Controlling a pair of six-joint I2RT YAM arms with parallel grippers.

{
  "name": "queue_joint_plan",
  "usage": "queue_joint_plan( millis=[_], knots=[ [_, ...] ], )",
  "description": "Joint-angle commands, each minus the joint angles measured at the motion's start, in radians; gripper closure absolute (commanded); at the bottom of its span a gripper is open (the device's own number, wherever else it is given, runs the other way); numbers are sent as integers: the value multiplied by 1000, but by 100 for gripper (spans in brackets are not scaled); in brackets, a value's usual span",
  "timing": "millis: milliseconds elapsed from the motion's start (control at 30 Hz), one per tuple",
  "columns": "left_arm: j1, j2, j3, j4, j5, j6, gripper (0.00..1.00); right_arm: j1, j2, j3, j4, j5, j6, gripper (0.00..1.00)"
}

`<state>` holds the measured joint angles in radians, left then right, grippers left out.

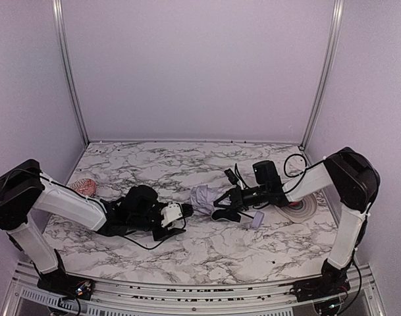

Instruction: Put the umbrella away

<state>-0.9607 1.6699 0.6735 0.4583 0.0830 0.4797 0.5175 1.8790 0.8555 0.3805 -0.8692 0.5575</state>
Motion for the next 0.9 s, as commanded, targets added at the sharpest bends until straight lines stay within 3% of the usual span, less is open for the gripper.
queue_joint_plan(
  millis=[0, 133, 300, 433, 567, 700, 867],
  knots=[
    [103, -125, 16, 20, 205, -166, 47, 7, -34, 51, -167, -72, -234, 100],
    [116, -187, -8, 2, 165, -115, 45, 9, -59, 25, -167, -134, -247, 100],
    [55, -189, 0, -12, 117, 33, 23, 32, -71, 67, -324, -107, -378, 100],
    [-56, -93, 82, -53, -70, 182, 17, 61, -33, 53, -331, -138, -377, 100],
    [-59, 6, 190, -127, -8, 199, 1, 111, -26, 49, -328, -163, -385, 100],
    [-61, 104, 252, -215, 54, 225, 2, 122, -9, 43, -312, -183, -382, 100],
    [-62, 182, 317, -373, 56, 247, 12, 122, 28, 52, -307, -197, -388, 100]
  ],
)
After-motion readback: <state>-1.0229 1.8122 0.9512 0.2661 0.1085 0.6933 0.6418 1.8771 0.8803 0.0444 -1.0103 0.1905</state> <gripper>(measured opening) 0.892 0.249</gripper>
